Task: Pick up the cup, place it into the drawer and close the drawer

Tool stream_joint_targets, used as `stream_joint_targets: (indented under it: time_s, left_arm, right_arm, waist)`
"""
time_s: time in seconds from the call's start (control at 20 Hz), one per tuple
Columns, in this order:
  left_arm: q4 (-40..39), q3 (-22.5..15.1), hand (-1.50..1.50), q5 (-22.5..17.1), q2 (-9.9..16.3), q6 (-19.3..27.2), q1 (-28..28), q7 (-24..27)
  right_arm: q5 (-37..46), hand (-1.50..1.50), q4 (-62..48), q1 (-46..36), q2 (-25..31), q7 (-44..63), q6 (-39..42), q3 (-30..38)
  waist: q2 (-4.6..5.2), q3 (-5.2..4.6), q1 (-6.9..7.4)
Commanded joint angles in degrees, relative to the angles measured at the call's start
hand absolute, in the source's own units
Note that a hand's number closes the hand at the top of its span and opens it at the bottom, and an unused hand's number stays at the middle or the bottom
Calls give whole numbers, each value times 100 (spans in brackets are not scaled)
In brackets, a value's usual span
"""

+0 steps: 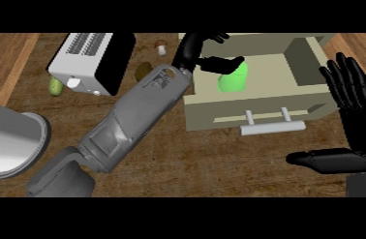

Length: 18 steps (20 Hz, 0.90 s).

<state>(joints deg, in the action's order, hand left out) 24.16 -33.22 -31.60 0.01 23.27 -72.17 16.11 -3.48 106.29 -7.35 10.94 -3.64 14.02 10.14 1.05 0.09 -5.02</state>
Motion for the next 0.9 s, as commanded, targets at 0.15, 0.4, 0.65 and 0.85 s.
stream_joint_targets:
  time_s: [0.15,0.4,0.65,0.85]
  left_arm:
    - [225,-696,-150,-158,-1,677,-49,-214]
    - [259,-310,-150,-411,-1,600,-313,303]
    - [611,-123,-150,-714,-1,452,25,867]
    - [717,36,-150,-680,-1,538,110,903]
  right_arm:
    - [-302,-150,76,-262,145,209,136,125]
    - [-992,-150,269,14,-181,201,380,27]
    - [-980,150,422,425,8,68,775,-48]
    - [-748,150,670,349,758,331,1198,87]
  waist:
    - [9,-1,-58]
    - [-21,-1,38]
    - [-59,-6,230]
    - [-86,-11,371]
